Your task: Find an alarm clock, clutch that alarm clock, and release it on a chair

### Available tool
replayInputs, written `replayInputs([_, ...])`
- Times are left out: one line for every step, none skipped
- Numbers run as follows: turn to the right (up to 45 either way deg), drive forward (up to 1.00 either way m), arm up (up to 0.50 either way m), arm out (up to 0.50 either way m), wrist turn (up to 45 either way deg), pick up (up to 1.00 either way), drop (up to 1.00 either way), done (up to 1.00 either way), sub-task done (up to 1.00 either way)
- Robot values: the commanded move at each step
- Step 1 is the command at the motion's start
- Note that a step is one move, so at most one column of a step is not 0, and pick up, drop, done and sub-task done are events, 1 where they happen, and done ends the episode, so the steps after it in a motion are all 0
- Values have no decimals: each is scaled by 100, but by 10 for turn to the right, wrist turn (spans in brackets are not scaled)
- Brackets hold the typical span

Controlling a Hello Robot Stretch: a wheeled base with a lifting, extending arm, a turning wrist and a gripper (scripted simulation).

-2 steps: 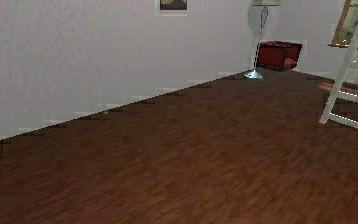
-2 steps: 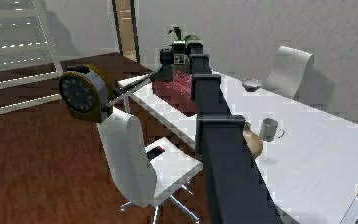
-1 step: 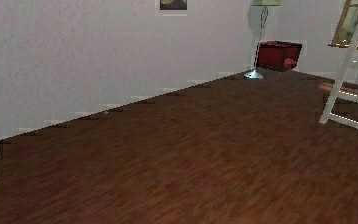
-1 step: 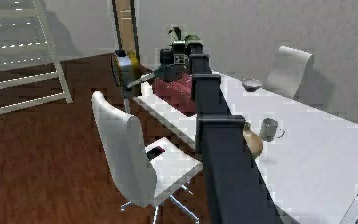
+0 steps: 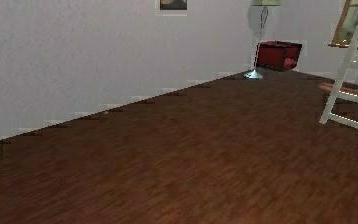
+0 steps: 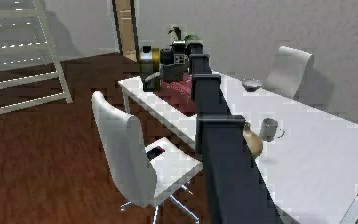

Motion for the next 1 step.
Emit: replayInputs([0, 0, -30, 0, 0, 0, 0, 0, 0])
